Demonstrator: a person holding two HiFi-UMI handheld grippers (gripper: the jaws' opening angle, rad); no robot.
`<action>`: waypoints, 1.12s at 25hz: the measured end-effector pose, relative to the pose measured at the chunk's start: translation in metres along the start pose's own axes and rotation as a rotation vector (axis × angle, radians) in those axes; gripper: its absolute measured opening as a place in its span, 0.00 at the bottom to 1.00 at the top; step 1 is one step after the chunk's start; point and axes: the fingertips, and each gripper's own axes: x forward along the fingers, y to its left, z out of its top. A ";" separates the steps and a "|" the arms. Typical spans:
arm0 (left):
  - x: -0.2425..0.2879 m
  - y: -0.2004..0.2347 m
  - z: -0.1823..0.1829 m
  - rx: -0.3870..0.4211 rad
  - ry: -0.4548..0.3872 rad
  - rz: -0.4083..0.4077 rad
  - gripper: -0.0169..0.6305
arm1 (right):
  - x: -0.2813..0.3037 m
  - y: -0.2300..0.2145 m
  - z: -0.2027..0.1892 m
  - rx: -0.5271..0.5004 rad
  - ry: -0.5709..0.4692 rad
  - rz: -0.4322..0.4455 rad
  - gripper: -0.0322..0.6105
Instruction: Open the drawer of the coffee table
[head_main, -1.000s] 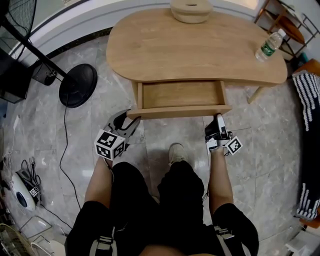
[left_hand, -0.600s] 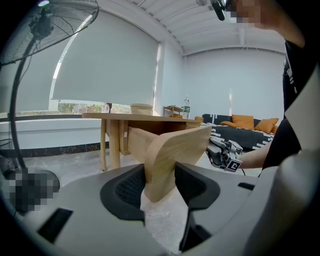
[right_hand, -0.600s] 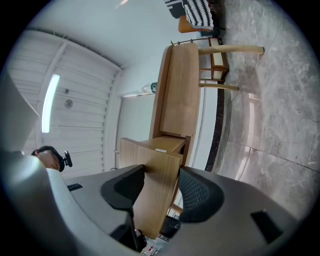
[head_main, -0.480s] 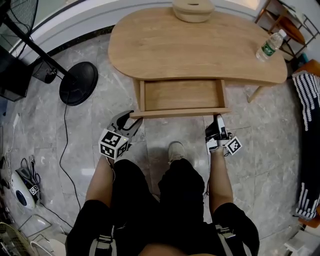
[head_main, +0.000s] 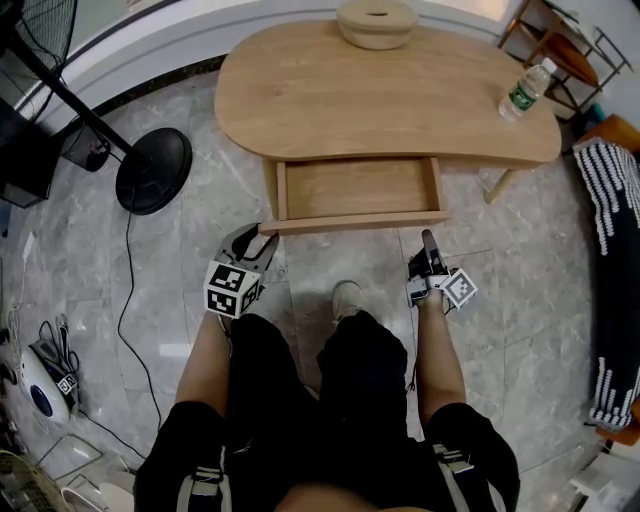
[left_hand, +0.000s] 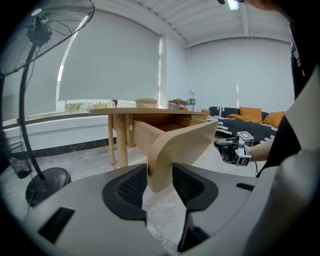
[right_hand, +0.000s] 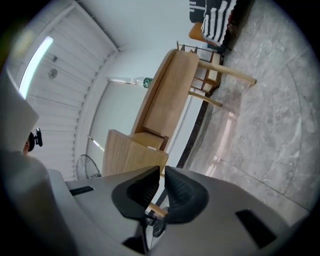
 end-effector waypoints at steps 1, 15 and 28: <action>-0.006 0.001 -0.002 -0.010 0.010 0.019 0.29 | -0.006 0.000 0.002 -0.005 -0.013 -0.028 0.12; -0.092 0.014 0.100 -0.093 -0.192 0.218 0.13 | -0.022 0.209 0.031 -0.880 -0.040 -0.124 0.07; -0.125 -0.045 0.169 -0.106 -0.297 0.196 0.06 | 0.017 0.340 -0.048 -1.202 -0.013 -0.065 0.07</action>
